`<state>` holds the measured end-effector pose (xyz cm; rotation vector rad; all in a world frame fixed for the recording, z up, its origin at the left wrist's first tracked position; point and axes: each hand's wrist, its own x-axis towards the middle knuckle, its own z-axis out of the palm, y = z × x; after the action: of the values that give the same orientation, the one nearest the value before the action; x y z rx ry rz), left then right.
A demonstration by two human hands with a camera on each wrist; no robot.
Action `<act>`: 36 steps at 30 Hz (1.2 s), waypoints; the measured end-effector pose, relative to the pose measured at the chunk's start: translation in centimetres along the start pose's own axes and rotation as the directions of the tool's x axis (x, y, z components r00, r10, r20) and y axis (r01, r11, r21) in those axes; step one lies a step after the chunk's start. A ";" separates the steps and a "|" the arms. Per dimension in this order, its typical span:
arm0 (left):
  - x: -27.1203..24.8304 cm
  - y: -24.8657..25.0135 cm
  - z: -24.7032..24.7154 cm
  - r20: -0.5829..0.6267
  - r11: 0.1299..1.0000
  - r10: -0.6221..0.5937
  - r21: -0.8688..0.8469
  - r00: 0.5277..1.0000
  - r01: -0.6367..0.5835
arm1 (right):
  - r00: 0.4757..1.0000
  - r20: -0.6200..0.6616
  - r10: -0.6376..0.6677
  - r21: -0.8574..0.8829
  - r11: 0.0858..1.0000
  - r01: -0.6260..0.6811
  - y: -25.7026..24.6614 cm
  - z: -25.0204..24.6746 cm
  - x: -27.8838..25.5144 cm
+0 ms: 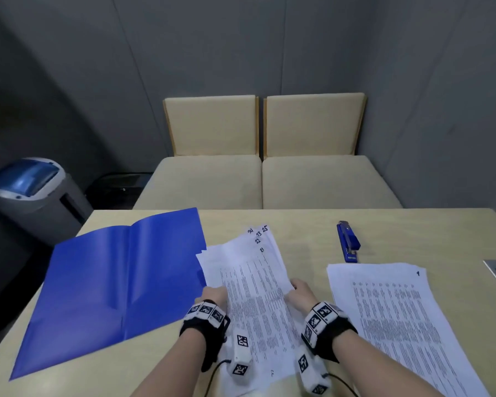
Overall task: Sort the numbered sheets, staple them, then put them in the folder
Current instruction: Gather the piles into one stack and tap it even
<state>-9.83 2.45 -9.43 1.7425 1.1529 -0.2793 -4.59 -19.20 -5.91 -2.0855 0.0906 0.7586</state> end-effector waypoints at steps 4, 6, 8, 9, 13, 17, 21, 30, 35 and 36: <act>-4.2 4.4 -1.6 -0.056 0.946 0.204 -0.244 0.977 -0.212 | 0.991 -0.082 -0.106 0.299 0.946 0.126 -2.0 -2.1 -1.2; -8.5 7.2 -3.1 -0.140 0.865 0.365 -0.315 0.920 -0.391 | 0.974 -0.150 -0.170 0.375 0.902 0.215 -3.8 -3.6 -1.6; -10.1 8.7 -3.3 -0.219 0.790 0.496 -0.287 0.840 -0.541 | 0.958 -0.201 -0.203 0.434 0.859 0.273 -5.7 -4.9 -2.2; -11.2 9.1 -3.4 -0.233 0.751 0.544 -0.294 0.806 -0.592 | 0.955 -0.208 -0.211 0.460 0.841 0.286 -6.5 -5.5 -2.6; -13.3 9.0 -2.3 -0.262 0.690 0.619 -0.268 0.740 -0.672 | 0.952 -0.207 -0.227 0.539 0.785 0.305 -8.1 -6.2 -4.1; -12.2 8.0 -1.3 -0.246 0.729 0.580 -0.268 0.776 -0.630 | 0.948 -0.265 -0.174 0.535 0.792 0.295 -7.8 -5.6 -4.4; -10.9 7.7 -1.5 -0.194 0.762 0.551 -0.279 0.811 -0.584 | 0.959 -0.245 -0.145 0.486 0.837 0.251 -7.5 -5.4 -4.3; -8.3 7.3 -1.3 -0.185 0.748 0.649 -0.022 0.738 -0.663 | 0.945 -0.326 0.005 0.000 1.000 -0.005 1.3 -9.8 -2.8; -8.3 7.8 -1.3 -0.173 0.732 0.674 0.021 0.718 -0.681 | 0.724 -0.565 0.395 -0.037 0.865 -0.501 11.7 -17.6 -5.1; -8.4 7.8 -1.1 -0.167 0.738 0.667 0.007 0.726 -0.675 | 0.684 -0.569 0.457 -0.024 0.822 -0.569 12.8 -18.7 -6.1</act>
<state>-8.37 -1.88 1.17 2.0347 0.5467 0.3449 -4.81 -42.59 -4.09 -2.4480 1.0040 0.4725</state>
